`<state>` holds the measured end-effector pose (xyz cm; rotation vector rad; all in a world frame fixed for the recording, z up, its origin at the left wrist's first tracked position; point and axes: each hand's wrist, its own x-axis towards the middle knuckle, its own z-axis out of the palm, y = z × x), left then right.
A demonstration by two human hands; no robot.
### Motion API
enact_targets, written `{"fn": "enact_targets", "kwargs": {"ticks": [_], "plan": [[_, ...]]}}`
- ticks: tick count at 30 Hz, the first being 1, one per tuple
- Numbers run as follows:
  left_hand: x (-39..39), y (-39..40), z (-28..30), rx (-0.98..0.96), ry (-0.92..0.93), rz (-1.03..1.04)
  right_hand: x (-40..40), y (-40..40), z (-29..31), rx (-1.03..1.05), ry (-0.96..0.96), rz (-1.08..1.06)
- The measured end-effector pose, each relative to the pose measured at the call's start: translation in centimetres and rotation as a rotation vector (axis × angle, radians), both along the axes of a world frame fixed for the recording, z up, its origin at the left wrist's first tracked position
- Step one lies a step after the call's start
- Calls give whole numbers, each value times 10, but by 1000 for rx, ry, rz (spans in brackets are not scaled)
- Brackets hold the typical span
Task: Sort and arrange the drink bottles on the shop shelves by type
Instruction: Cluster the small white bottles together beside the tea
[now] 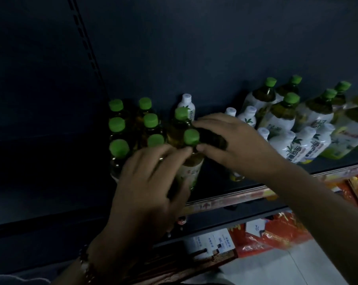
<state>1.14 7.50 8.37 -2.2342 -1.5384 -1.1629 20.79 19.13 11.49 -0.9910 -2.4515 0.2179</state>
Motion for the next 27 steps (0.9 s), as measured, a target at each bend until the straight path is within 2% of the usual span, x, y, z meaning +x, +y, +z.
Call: {"fn": "enact_targets", "kwargs": {"ticks": [3,7,10,16,23,27], "plan": [[62,23,-8,-189,-29,-88,60,23,-10,-68,2,-80],[138,67,-31,-481,-131,-13,131,58,-28,-156,-99,-172],[168,97,-55,-597,-176,55,158,82,-42,-235,-152,-186],[177,110,-80,-520,-203,144,171,106,-46,-307,-162,-57],[157,91,-77,-565,-223,137,163,111,-41,-351,-229,63],[143,84,-77,-590,-230,87,153,101,-40,-340,-199,87]]}}
